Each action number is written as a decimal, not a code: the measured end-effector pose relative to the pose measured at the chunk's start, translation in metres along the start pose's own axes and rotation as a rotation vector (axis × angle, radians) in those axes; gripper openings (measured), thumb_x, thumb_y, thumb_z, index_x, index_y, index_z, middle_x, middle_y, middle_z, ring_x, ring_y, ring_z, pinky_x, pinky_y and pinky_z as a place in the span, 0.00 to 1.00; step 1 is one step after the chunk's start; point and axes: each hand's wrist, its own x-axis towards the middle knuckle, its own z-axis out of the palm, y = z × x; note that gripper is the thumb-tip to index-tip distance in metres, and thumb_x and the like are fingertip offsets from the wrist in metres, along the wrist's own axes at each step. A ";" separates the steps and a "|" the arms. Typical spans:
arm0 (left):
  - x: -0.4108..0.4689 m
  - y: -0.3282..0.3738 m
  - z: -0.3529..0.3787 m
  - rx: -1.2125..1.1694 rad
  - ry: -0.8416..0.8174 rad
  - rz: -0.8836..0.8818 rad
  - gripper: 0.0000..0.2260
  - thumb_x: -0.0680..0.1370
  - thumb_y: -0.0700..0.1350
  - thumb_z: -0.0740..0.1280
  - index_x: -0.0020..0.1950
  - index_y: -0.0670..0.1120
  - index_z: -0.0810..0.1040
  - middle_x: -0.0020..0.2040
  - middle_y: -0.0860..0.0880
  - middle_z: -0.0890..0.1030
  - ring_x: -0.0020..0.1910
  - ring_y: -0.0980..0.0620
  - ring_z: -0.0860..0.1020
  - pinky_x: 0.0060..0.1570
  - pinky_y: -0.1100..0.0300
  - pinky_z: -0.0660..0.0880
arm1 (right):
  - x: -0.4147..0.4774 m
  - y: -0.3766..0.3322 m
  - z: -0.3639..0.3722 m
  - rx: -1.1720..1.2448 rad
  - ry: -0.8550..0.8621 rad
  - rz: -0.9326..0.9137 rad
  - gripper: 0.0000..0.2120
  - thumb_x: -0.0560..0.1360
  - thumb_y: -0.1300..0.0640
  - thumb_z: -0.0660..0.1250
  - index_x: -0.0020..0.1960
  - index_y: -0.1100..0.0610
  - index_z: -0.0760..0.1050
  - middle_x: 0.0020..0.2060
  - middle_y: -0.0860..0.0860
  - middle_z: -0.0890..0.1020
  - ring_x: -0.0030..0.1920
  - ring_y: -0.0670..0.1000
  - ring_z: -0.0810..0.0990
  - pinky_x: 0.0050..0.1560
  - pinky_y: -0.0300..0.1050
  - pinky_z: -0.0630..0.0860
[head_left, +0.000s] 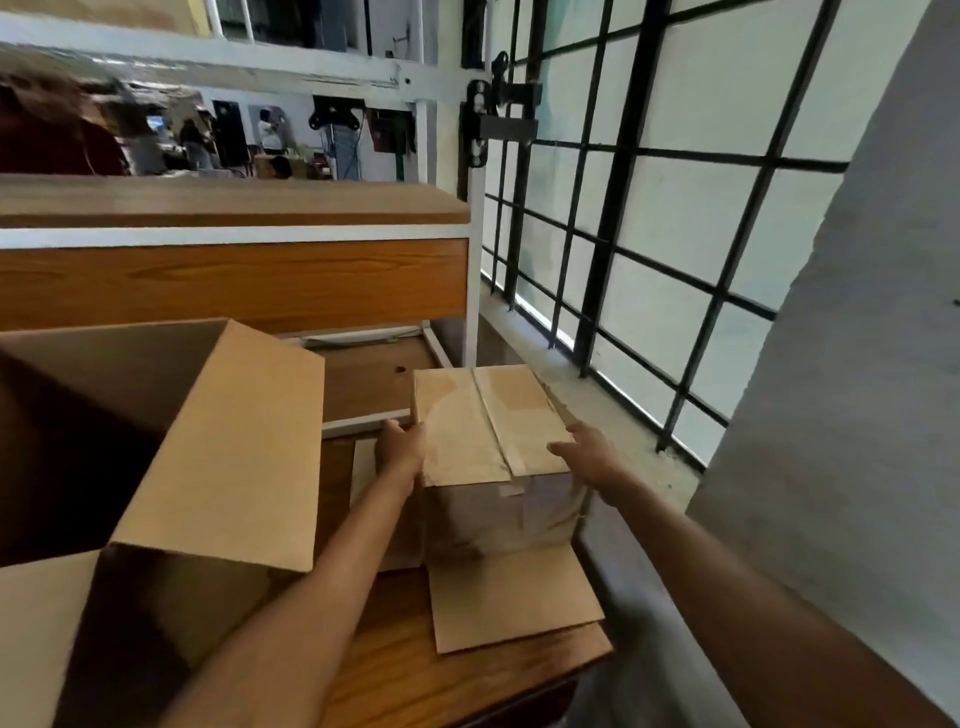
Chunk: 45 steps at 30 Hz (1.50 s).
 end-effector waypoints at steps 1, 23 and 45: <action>0.010 -0.003 0.003 -0.020 -0.009 -0.031 0.19 0.78 0.49 0.63 0.67 0.42 0.71 0.59 0.43 0.78 0.53 0.45 0.78 0.40 0.57 0.72 | 0.008 0.003 0.003 0.022 -0.004 0.006 0.29 0.75 0.52 0.70 0.73 0.54 0.67 0.68 0.55 0.74 0.65 0.56 0.74 0.65 0.55 0.72; -0.026 0.022 0.001 -0.023 -0.101 -0.004 0.16 0.82 0.40 0.55 0.70 0.41 0.68 0.53 0.43 0.77 0.45 0.47 0.76 0.44 0.51 0.78 | 0.019 0.005 -0.028 0.042 -0.041 -0.079 0.16 0.78 0.53 0.65 0.61 0.62 0.76 0.54 0.57 0.81 0.51 0.54 0.78 0.54 0.50 0.76; -0.141 0.054 -0.044 -0.602 -0.097 0.117 0.23 0.81 0.63 0.52 0.60 0.49 0.76 0.59 0.44 0.79 0.56 0.46 0.77 0.53 0.50 0.73 | -0.059 -0.009 -0.075 0.480 -0.244 -0.294 0.36 0.73 0.41 0.70 0.73 0.48 0.54 0.60 0.54 0.78 0.53 0.53 0.81 0.43 0.46 0.80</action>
